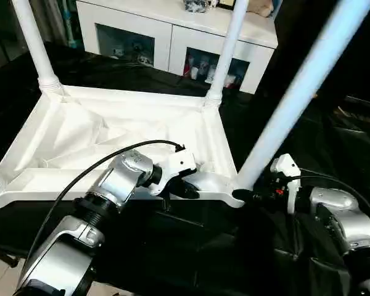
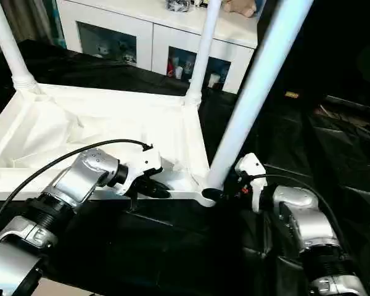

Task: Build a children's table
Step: Rotate leg to tighten

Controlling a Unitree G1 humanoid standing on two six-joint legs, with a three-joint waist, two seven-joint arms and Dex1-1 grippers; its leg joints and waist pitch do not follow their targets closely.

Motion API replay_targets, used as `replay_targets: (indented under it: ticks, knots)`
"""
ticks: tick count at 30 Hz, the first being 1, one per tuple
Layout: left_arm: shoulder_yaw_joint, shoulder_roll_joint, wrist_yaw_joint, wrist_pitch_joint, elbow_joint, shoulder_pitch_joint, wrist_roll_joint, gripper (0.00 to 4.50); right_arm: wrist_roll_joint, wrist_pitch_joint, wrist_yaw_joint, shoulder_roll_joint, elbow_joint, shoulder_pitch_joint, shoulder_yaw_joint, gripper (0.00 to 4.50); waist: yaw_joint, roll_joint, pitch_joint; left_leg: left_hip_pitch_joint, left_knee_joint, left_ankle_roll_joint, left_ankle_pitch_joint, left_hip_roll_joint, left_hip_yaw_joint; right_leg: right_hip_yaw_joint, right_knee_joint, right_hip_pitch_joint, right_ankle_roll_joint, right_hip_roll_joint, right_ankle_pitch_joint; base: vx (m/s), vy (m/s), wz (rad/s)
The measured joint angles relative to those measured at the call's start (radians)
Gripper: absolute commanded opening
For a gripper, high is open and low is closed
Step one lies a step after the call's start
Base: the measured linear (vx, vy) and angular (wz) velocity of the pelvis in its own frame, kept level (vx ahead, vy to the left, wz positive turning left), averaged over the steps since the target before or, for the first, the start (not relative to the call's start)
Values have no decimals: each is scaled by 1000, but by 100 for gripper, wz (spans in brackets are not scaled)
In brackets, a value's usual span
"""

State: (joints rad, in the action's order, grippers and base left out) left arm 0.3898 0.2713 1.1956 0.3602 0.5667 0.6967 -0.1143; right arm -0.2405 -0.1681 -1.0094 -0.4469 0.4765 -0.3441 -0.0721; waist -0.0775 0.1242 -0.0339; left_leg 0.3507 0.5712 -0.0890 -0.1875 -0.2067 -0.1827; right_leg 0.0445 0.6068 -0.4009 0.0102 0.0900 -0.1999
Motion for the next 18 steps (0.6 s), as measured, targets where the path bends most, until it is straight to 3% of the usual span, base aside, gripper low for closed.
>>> replay_targets:
  ticks: [5,13,18]
  knots:
    - [-39,-90,-199,12,132,53,-20,0,20,16,317,137,102,-49,66,259,16,0,4,-2,9,-6,-1,0,2,-1,3,4,4,1,-2,0,0,0]
    - [-72,-187,-404,-12,298,127,-20,0,21,17,732,321,186,-124,150,259,20,-2,5,-1,13,-6,-1,2,5,0,2,3,5,2,-3,0,0,0]
    - [-76,-202,-422,-27,332,142,-23,0,43,34,785,340,201,-137,149,259,19,-3,6,-1,13,-6,-1,2,5,-1,1,4,5,2,-2,0,0,0]
